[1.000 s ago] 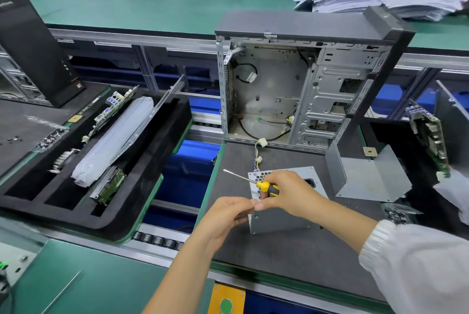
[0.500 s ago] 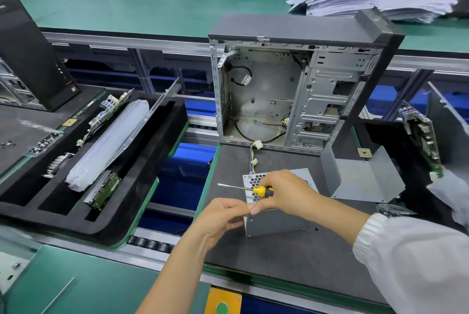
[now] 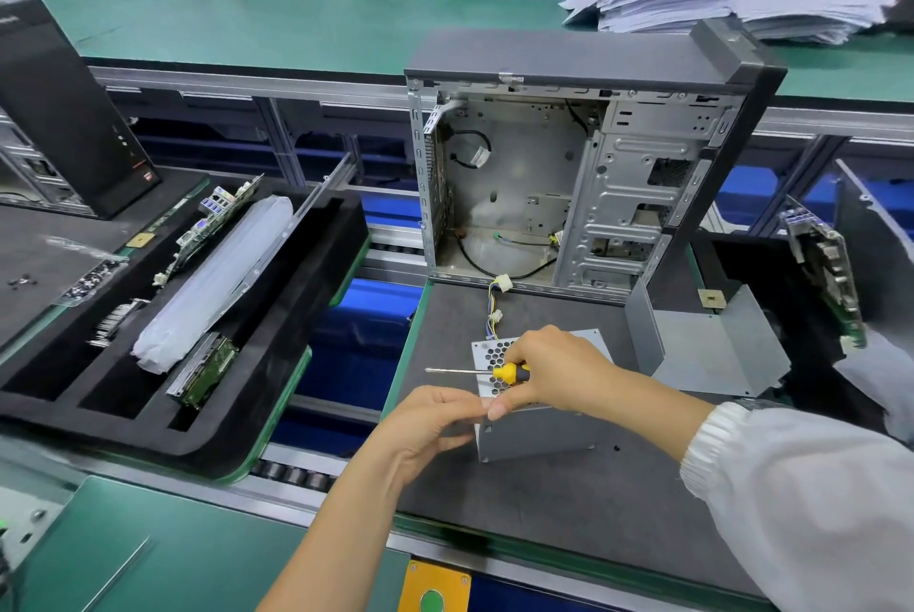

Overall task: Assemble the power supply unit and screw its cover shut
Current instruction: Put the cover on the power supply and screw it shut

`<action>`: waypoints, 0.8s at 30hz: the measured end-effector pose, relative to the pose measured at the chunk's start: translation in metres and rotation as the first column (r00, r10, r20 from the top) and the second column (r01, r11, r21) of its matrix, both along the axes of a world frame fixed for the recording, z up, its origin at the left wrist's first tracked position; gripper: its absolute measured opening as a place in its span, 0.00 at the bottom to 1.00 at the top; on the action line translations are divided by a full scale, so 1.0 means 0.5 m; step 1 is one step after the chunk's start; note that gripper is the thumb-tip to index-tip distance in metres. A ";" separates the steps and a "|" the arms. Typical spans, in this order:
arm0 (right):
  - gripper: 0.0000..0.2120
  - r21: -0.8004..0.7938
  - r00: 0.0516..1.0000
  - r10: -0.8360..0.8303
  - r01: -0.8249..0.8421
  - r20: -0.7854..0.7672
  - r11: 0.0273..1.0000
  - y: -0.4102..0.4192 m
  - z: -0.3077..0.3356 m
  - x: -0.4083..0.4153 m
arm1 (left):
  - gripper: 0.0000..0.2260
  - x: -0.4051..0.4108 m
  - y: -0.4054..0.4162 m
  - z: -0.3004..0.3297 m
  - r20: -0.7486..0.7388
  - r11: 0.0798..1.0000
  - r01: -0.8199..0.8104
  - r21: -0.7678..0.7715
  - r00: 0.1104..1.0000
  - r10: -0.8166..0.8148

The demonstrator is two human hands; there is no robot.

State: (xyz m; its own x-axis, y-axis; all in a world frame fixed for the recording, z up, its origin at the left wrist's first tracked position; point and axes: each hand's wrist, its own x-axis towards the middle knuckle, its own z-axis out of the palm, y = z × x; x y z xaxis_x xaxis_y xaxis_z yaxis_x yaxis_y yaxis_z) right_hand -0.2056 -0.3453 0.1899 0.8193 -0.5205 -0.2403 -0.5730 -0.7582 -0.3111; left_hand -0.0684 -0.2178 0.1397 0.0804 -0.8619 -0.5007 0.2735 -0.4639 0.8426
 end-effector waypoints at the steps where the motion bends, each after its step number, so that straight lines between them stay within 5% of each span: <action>1: 0.32 -0.003 1.000 0.004 -0.004 0.003 1.000 0.001 0.000 0.000 | 0.10 -0.001 0.001 0.001 0.001 1.000 0.001 0.000 1.000 -0.001; 9: 0.28 0.200 0.997 0.059 -0.067 0.047 0.978 -0.022 0.046 -0.019 | 0.04 -0.001 -0.002 -0.002 -0.025 0.999 -0.012 0.029 1.000 0.013; 14: 0.12 0.207 0.993 0.119 -0.115 -0.006 0.972 -0.042 0.148 -0.040 | 0.03 0.000 -0.003 -0.004 -0.060 0.997 -0.048 0.062 0.997 0.052; 21: 0.11 -0.239 0.955 0.213 -0.260 -0.205 0.936 -0.026 0.209 -0.056 | 0.03 0.000 -0.003 -0.001 -0.086 0.996 -0.044 0.080 0.995 0.051; 24: 0.12 -0.309 0.936 0.219 -0.303 -0.277 0.902 -0.021 0.209 -0.054 | 0.04 -0.001 -0.004 0.000 -0.085 0.996 -0.042 0.082 0.995 0.049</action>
State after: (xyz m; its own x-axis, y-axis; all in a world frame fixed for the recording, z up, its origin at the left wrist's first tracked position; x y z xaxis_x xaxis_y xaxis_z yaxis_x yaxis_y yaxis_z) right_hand -0.2326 -0.3559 0.2944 0.8805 -0.3793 -0.2844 -0.3631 -0.9253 0.1098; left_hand -0.0686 -0.2197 0.1398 0.0721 -0.8154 -0.5743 0.3662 -0.5140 0.7757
